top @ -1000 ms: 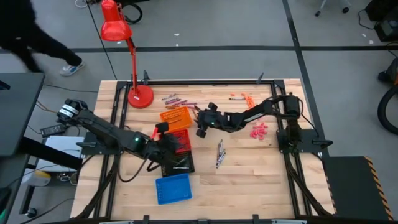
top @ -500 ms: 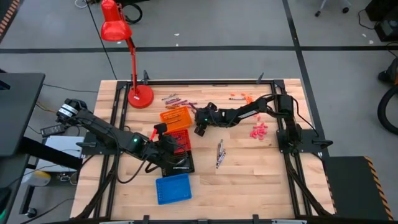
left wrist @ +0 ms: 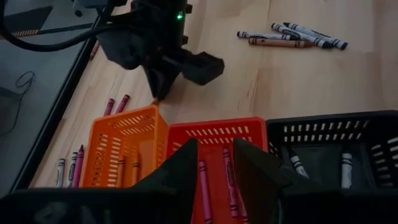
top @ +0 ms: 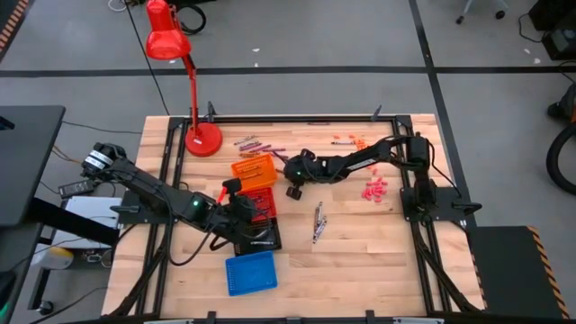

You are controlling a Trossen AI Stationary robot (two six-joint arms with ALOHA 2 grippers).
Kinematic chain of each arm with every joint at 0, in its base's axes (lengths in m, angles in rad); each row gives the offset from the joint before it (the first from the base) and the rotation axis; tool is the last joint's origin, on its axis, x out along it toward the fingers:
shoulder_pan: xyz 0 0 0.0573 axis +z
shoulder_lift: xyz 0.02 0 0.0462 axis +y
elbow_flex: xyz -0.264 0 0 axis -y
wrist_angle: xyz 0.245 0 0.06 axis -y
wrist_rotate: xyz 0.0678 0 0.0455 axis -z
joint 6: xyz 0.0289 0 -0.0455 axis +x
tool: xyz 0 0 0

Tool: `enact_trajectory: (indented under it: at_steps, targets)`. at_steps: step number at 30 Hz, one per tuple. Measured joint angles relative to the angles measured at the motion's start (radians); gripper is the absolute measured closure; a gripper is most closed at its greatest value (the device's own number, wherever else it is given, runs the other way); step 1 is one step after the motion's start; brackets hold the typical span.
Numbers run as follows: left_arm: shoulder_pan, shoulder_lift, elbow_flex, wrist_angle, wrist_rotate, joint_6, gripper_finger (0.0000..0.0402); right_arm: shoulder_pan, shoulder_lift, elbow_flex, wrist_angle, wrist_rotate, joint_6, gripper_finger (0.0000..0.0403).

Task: Sort crayons
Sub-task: Put the orange crayon into the orange basket

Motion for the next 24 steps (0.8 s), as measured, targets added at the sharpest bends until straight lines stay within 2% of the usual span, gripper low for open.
enact_trajectory:
  at_steps: [4,9,12,17,24]
  targets:
    - [0.000,0.002,-0.008,0.019,-0.042,0.030,0.0288,0.000,-0.056,-0.004,-0.131,-0.004,-0.021,0.0375]
    - [0.010,0.004,-0.115,0.176,-0.050,0.146,0.0288,-0.002,-0.127,-0.006,-0.308,-0.034,-0.048,0.0369]
    - [0.031,0.004,-0.150,0.207,-0.051,0.203,0.0288,-0.001,-0.178,-0.006,-0.379,-0.066,-0.081,0.0369]
    - [0.086,-0.034,-0.158,0.191,-0.052,0.317,0.0291,-0.001,-0.272,-0.040,-0.363,-0.183,-0.225,0.0369]
    - [0.207,-0.068,-0.160,0.175,-0.050,0.450,0.0298,-0.054,-0.347,-0.057,-0.313,-0.225,-0.341,0.0369]
